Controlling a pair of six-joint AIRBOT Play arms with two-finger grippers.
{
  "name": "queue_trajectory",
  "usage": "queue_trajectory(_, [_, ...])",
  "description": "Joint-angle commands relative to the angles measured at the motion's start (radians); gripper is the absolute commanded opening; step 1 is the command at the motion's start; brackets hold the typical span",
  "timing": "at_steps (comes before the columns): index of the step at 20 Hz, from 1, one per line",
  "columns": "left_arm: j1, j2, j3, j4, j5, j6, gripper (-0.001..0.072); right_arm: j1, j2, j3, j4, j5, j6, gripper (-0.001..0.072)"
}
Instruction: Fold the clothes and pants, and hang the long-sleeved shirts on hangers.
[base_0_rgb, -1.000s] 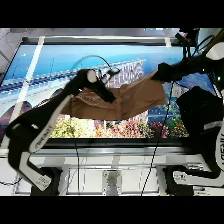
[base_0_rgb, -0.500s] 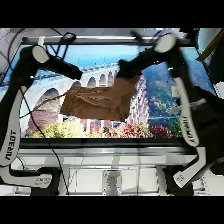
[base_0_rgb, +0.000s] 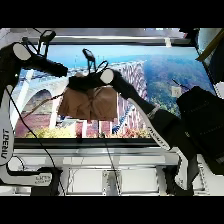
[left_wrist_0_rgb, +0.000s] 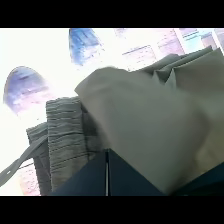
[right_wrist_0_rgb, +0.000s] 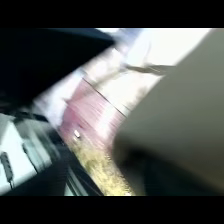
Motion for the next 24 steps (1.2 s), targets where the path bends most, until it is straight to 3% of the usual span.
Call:
queue_trajectory(1, [0.039,0.001,0.0,0.001,-0.005,-0.026,0.0019,0.021,0.004,0.001,-0.018,-0.007,-0.033,0.0508])
queue_trajectory(6, [0.063,0.001,0.0,-0.014,-0.043,-0.025,0.0019,-0.234,0.073,-0.013,-0.328,0.531,-0.005,0.0508])
queue_trajectory(9, [0.065,0.001,0.0,-0.014,-0.043,-0.025,0.0019,-0.392,0.1,-0.138,-0.371,0.68,-0.003,0.0509])
queue_trajectory(12, [0.065,0.001,0.0,-0.014,-0.043,-0.025,0.0019,-0.441,0.092,-0.301,-0.275,0.536,-0.002,0.0512])
queue_trajectory(14, [0.065,0.001,0.0,-0.014,-0.043,-0.025,0.0019,-0.442,0.087,-0.392,-0.159,0.385,-0.002,0.0577])
queue_trajectory(16, [0.065,0.001,0.0,-0.015,-0.043,-0.026,0.0019,-0.442,0.081,-0.455,-0.06,0.265,-0.002,0.0578])
queue_trajectory(20, [0.064,0.001,0.0,-0.029,-0.043,-0.025,0.0019,-0.425,0.008,-0.461,0.124,0.249,-0.022,0.0579])
queue_trajectory(24, [0.064,0.001,0.0,-0.049,-0.066,-0.025,0.0019,-0.349,-0.051,-0.461,0.196,0.214,-0.037,0.0578])
